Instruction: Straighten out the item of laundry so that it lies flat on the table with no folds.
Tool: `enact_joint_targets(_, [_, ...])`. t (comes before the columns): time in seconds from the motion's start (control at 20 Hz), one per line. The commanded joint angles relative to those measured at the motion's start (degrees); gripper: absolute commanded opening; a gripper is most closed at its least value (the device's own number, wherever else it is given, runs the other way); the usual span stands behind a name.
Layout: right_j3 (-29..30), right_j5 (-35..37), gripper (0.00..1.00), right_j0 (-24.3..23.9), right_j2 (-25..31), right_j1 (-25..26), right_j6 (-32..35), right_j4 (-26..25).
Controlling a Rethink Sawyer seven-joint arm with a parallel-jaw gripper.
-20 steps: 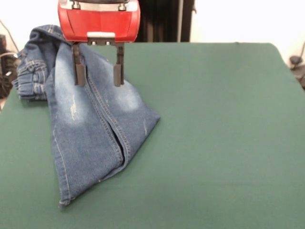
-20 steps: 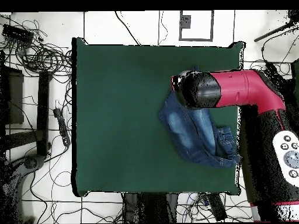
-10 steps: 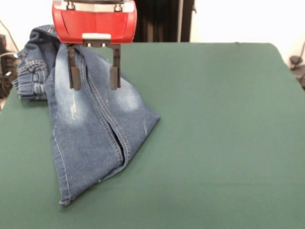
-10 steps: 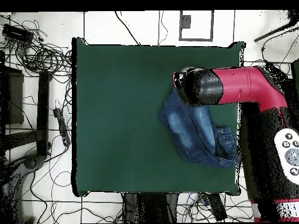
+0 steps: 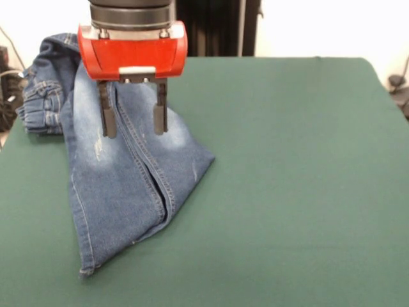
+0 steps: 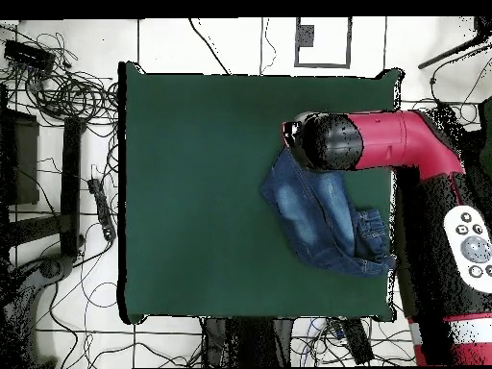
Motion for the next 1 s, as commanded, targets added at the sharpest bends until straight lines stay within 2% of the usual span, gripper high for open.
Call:
enact_joint_targets(0.05, [1.42,7.43,1.00,2.11,5.32,2.38,-22.91,-1.16])
enact_joint_targets(0.35, [1.85,6.36,1.00,2.61,4.49,2.43,-22.30,-0.59])
enact_joint_targets(0.65, [3.50,2.49,1.00,3.64,3.26,3.60,-16.85,-0.38])
enact_joint_targets(1.0, [2.49,1.15,1.00,5.57,2.10,4.65,-12.36,-0.20])
